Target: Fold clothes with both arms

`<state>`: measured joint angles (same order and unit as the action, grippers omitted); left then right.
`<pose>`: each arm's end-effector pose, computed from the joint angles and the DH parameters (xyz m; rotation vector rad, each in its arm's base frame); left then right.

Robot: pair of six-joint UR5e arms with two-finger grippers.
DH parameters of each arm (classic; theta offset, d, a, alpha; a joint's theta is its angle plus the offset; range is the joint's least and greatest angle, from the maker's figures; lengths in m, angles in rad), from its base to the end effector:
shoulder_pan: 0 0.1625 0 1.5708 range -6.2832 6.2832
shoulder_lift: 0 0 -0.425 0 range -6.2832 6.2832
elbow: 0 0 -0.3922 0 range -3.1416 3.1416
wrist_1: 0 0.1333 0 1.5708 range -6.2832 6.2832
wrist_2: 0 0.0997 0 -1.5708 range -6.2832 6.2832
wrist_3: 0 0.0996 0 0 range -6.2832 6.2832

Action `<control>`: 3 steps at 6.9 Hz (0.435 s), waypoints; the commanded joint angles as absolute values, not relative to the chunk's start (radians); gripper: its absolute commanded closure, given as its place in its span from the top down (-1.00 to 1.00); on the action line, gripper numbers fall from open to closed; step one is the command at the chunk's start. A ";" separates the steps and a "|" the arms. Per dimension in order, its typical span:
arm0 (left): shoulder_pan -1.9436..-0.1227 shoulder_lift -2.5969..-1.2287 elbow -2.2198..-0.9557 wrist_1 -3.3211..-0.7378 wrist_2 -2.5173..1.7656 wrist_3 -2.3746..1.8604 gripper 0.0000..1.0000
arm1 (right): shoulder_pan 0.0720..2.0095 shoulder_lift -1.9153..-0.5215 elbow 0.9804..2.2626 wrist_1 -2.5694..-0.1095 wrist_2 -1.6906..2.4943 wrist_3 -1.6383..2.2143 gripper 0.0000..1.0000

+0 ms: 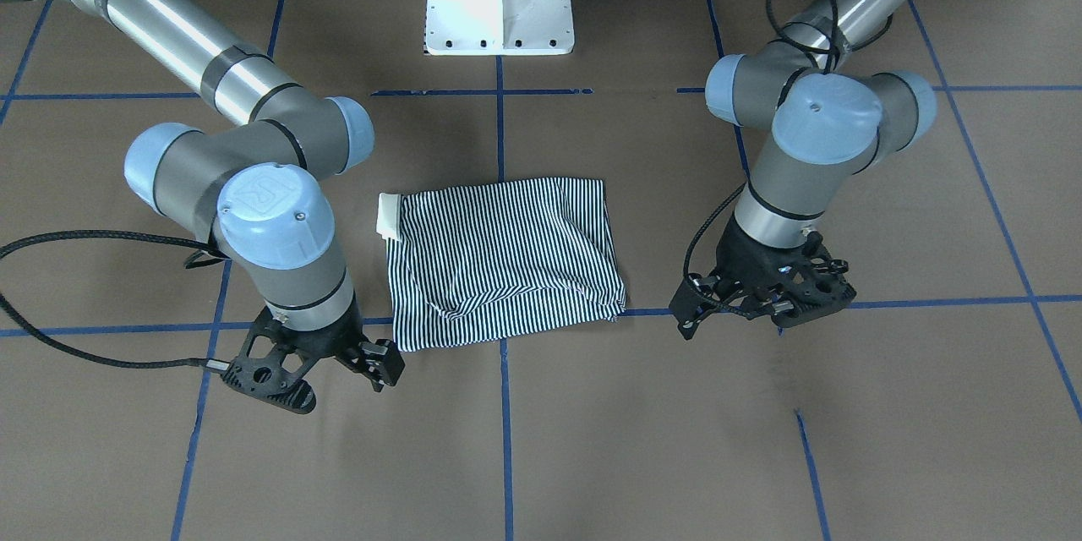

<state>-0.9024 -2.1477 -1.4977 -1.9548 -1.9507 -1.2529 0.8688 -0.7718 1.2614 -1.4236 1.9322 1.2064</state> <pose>0.3643 -0.6169 0.3104 0.2129 0.9264 -0.3716 -0.4328 -0.6637 0.2901 0.0798 -0.7195 0.3673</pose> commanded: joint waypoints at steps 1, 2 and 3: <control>-1.068 -1.993 -1.606 -1.950 -2.063 -0.898 1.00 | 1.036 -1.010 1.504 -1.537 2.032 0.783 1.00; -1.147 -1.938 -1.611 -1.947 -2.071 -0.724 1.00 | 1.131 -1.113 1.543 -1.540 2.078 0.603 1.00; -1.225 -1.880 -1.615 -1.924 -2.083 -0.546 1.00 | 1.225 -1.205 1.548 -1.540 2.123 0.401 1.00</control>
